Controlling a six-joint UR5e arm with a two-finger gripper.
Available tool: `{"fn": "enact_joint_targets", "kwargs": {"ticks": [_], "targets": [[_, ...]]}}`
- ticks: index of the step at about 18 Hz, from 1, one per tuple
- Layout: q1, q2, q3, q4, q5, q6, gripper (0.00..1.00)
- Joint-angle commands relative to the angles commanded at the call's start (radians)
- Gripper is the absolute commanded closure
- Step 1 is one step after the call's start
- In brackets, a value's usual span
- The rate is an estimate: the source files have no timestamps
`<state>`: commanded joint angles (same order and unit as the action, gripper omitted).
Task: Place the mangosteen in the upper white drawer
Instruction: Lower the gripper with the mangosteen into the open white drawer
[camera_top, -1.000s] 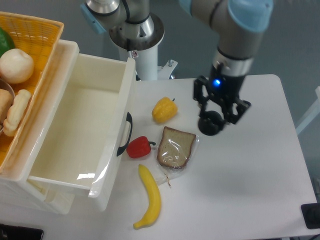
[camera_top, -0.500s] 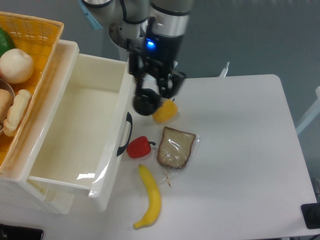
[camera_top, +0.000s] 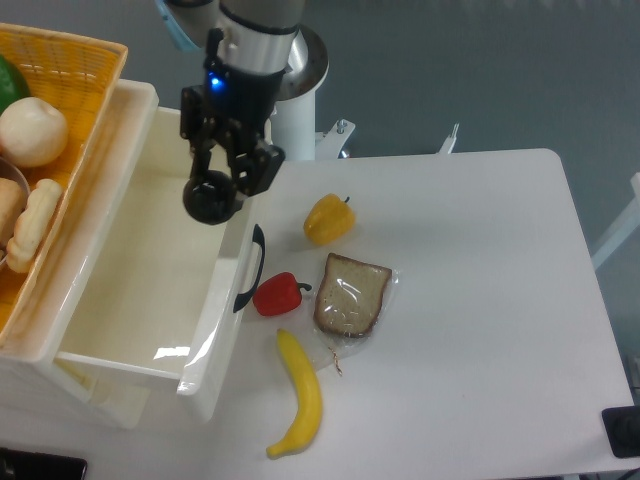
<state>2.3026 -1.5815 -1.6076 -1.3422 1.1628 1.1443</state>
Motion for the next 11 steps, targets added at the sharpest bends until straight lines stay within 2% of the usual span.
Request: {"fn": "enact_joint_targets", "kwargs": {"ticks": [3, 6, 7, 9, 11], "targets": [[-0.032, -0.021, 0.000, 0.000, 0.000, 0.000, 0.83], [-0.040, -0.043, 0.000, 0.005, 0.002, 0.003, 0.75], [-0.040, -0.048, 0.000, 0.005, 0.002, 0.023, 0.68], [-0.040, -0.060, -0.003, 0.002, 0.003, 0.107, 0.60], [-0.042, -0.074, -0.003, 0.000, 0.005, 0.143, 0.43]]}}
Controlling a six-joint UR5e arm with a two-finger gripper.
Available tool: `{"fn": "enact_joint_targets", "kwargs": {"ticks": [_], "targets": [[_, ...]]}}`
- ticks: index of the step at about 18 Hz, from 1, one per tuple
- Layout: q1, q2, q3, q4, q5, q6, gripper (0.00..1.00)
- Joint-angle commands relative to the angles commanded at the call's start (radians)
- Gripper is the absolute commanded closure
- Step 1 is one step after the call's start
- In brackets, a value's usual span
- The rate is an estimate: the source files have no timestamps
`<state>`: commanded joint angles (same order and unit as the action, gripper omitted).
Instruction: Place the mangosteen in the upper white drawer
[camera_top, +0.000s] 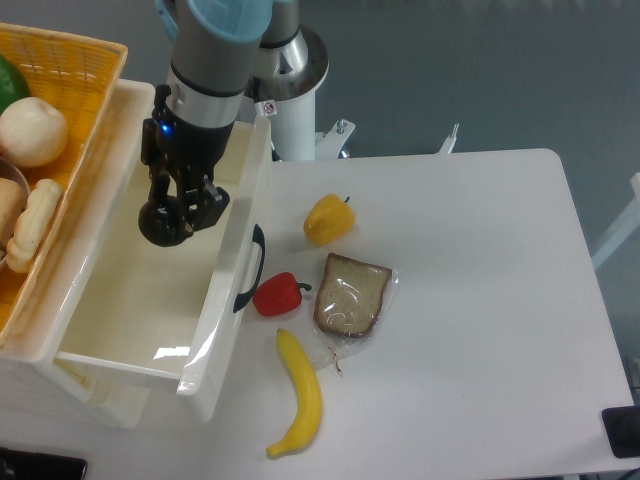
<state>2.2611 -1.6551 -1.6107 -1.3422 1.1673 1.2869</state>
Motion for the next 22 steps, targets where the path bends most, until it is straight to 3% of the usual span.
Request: {"fn": "enact_joint_targets", "kwargs": {"ticks": [1, 2, 3, 10, 14, 18, 20, 22], "targets": [[0.000, -0.005, 0.000, 0.005, 0.003, 0.000, 0.31], [0.000, -0.008, 0.002, 0.009, 0.008, 0.005, 0.10], [0.000, -0.014, 0.005, 0.009, 0.008, 0.005, 0.00], [0.000, 0.003, 0.000, 0.008, 0.003, -0.026, 0.00], [0.009, 0.024, 0.011, 0.049, 0.020, -0.044, 0.00], [0.122, 0.037, 0.021, 0.130, 0.014, -0.095, 0.00], [0.181, 0.034, 0.034, 0.135, 0.020, -0.090, 0.00], [0.212, -0.007, 0.063, 0.133, 0.088, -0.089, 0.00]]}}
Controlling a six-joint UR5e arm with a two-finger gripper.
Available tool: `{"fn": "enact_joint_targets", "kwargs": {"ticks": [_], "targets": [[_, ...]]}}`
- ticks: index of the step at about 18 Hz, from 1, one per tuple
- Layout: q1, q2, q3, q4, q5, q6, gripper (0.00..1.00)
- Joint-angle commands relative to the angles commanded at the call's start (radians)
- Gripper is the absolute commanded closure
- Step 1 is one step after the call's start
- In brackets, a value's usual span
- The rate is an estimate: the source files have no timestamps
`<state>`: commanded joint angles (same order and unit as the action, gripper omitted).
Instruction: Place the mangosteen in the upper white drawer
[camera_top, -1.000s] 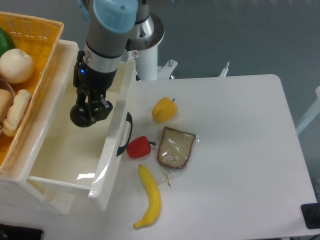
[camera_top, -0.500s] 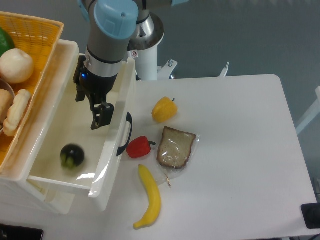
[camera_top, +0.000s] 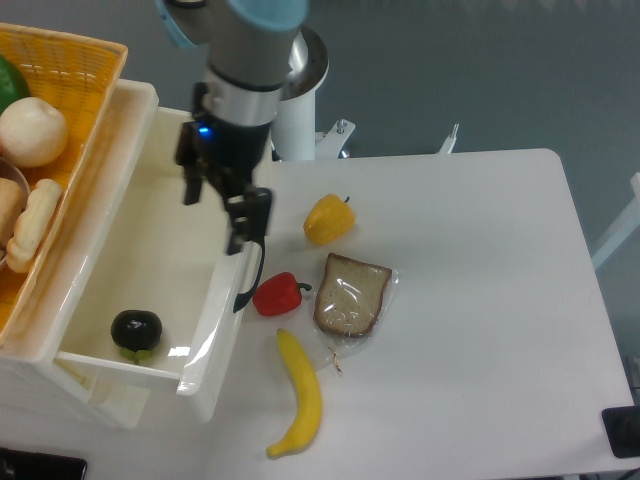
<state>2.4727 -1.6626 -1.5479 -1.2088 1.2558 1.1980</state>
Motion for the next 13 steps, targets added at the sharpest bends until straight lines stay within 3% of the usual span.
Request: {"fn": "enact_joint_targets", "kwargs": {"ticks": [3, 9, 13], "targets": [[0.032, -0.043, 0.011, 0.011, 0.207, 0.092, 0.00], [0.159, -0.160, 0.019, 0.009, 0.256, 0.317, 0.00], [0.238, -0.282, 0.055, 0.018, 0.284, 0.394, 0.00]]}}
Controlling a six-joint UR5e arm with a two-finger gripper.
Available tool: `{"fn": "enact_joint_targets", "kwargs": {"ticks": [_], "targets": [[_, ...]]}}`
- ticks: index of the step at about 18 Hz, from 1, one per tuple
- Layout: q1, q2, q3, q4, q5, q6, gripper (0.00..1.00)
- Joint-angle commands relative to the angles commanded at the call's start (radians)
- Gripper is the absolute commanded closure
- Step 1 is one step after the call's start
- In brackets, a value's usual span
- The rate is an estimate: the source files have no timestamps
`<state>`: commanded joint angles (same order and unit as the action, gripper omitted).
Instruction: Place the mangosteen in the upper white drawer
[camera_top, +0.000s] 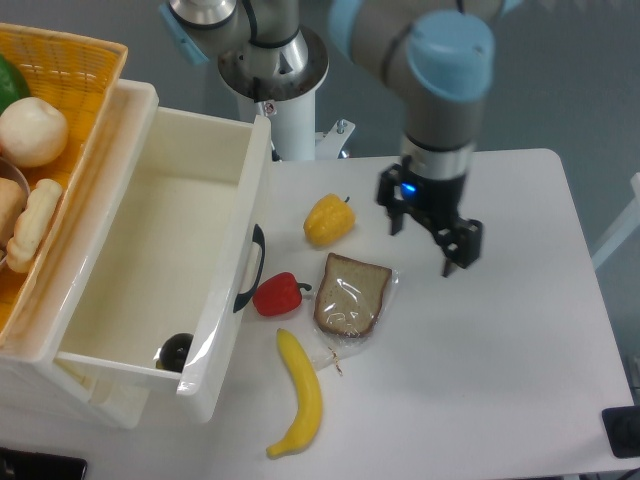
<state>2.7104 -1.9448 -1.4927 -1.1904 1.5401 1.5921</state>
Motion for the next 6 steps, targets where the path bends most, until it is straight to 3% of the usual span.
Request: {"fn": "enact_joint_targets", "kwargs": {"ticks": [6], "targets": [[0.038, -0.080, 0.029, 0.021, 0.000, 0.008, 0.00]]}}
